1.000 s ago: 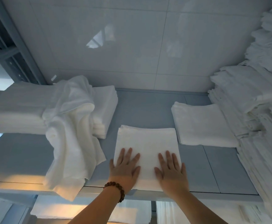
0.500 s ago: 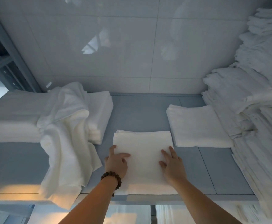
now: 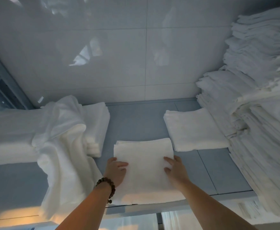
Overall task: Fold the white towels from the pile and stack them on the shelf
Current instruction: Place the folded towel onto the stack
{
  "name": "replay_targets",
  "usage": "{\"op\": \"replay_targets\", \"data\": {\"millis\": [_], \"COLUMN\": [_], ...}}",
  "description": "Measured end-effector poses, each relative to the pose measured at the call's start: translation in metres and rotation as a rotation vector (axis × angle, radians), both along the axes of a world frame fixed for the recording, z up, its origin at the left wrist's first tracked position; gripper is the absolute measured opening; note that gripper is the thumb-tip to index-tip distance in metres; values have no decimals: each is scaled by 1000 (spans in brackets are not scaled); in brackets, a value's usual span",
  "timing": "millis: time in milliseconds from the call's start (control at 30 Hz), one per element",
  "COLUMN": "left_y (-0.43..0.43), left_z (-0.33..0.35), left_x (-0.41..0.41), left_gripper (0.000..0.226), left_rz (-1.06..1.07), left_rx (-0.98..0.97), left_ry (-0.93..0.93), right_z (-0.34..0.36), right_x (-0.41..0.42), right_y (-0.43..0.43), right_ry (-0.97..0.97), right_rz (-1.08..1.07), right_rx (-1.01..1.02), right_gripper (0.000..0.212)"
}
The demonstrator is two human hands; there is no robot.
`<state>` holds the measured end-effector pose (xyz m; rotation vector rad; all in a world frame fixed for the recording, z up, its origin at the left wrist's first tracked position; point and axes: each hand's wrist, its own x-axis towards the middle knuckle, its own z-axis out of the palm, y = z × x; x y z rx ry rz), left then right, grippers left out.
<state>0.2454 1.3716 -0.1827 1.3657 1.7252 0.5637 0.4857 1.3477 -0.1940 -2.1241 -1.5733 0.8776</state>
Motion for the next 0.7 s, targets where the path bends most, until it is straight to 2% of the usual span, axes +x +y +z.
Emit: {"op": "replay_targets", "data": {"millis": [167,300,367,533,700], "left_y": [4,15,21,38,58], "left_z": [7,30,45,84,98], "left_x": [9,19,27,75,158], "left_gripper": [50,36,35,34,34], "left_rz": [-15,-79,-71,-24,-30], "left_rx": [123,318,396,548,618], "left_ry": [88,328,383,400,401], "right_z": [7,28,43,85,112], "right_x": [-19,-21,-14,32,114], "right_y": [-2,8,17,47,64], "right_ry": [-180,-266,-294,-417,-513], "right_rz": [58,82,90,117,150], "right_rx": [153,297,375,480,506], "right_gripper": [44,44,45,55,50]}}
